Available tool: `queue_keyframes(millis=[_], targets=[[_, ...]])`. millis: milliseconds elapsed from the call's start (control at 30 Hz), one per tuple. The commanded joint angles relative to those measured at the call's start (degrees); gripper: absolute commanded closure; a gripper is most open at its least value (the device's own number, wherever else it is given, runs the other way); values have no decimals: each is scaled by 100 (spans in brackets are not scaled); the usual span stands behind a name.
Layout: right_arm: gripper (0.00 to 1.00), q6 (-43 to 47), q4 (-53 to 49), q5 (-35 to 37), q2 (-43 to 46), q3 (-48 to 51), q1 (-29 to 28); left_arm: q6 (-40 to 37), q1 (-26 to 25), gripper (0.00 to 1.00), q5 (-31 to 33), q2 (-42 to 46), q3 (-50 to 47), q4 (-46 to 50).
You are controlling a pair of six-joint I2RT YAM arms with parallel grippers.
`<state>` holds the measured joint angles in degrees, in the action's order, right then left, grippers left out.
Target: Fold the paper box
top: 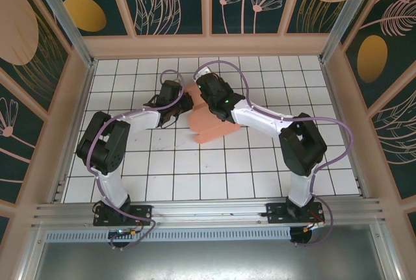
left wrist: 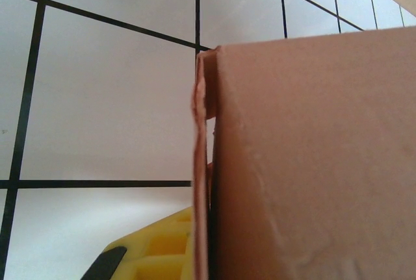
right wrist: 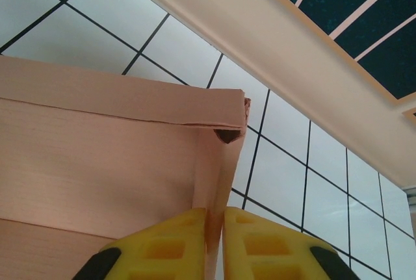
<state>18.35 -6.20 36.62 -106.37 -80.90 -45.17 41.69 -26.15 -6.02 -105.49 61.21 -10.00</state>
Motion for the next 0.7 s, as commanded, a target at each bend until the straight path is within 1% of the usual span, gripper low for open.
queue_keyframes(millis=[0,133,267,467,567,667], targets=[[86,24,121,-94,-176,-87,-45,-56,-83,100,-391,110,234,-324],[85,37,127,-85,-208,-85,-12,-56,-83,100,-391,125,218,-332],[79,50,133,-85,-263,-93,17,-49,-83,100,-400,127,211,-338],[78,90,155,-77,-321,-133,49,-51,-81,100,-382,128,216,-328],[74,73,143,-50,-350,-130,103,-60,-80,100,-382,127,209,-332],[73,13,137,-72,-299,-120,156,-65,-83,100,-357,135,207,-319]])
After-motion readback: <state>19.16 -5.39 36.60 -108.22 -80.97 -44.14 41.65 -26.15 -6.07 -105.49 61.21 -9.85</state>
